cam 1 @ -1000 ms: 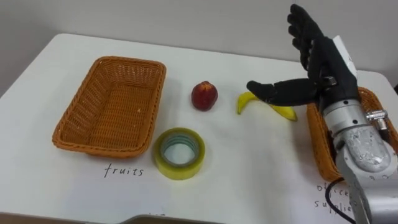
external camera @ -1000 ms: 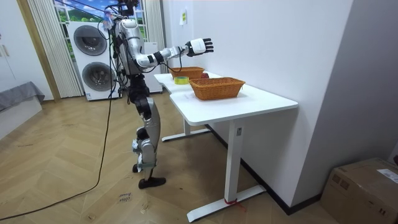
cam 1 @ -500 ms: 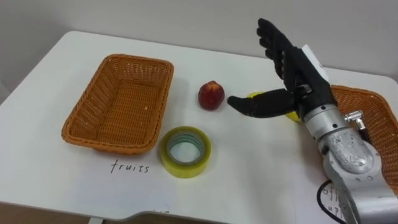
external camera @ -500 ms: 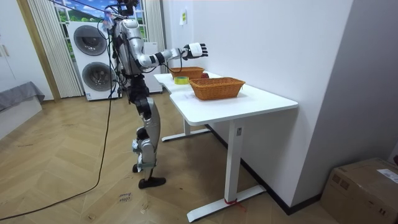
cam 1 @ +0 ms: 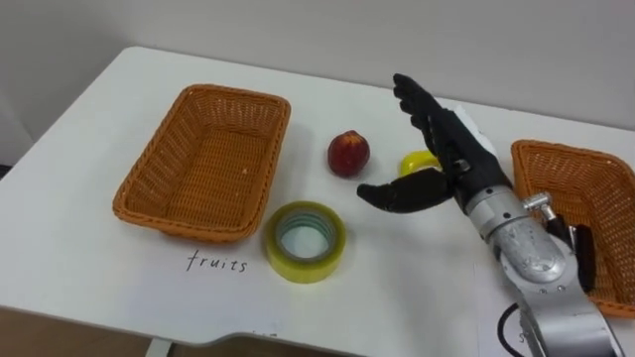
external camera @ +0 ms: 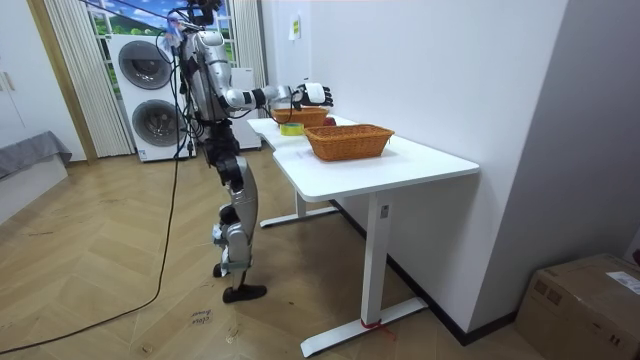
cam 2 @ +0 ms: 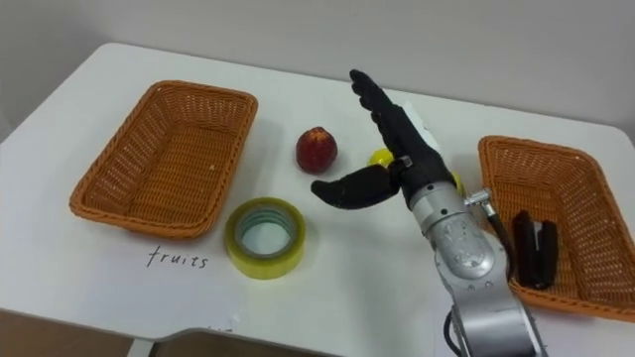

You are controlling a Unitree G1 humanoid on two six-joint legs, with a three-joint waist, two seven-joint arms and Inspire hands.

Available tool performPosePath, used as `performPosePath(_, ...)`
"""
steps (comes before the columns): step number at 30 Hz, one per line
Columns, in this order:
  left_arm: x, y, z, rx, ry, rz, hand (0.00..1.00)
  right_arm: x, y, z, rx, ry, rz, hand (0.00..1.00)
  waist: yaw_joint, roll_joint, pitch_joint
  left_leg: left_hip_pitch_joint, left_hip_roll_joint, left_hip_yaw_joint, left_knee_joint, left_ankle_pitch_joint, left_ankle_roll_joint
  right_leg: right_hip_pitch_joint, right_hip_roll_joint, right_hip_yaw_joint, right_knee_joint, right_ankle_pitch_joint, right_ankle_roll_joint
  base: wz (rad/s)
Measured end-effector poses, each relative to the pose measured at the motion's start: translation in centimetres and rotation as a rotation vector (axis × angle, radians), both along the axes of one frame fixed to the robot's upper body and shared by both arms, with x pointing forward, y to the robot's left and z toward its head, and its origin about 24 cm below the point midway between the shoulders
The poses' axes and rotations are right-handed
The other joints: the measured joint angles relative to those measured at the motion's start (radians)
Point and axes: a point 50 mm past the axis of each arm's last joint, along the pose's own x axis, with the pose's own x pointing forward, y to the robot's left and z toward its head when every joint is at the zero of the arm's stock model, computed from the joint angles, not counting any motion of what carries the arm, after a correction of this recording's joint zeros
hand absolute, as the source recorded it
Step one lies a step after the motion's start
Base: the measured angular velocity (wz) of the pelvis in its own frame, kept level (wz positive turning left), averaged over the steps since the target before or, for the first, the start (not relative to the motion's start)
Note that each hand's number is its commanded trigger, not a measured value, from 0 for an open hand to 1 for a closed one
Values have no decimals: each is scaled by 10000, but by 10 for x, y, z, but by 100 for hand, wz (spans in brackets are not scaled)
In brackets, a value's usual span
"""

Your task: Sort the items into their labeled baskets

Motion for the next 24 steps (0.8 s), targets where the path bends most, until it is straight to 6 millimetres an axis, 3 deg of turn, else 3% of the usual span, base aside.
performPosePath(24, -2, -2, -1, 60, 226, 97, 0, -2, 0, -13, -130, 495, -97, 0, 32, 111, 10, -4, -2, -52, 3, 7, 0, 25, -3, -39, 3, 0, 0, 0)
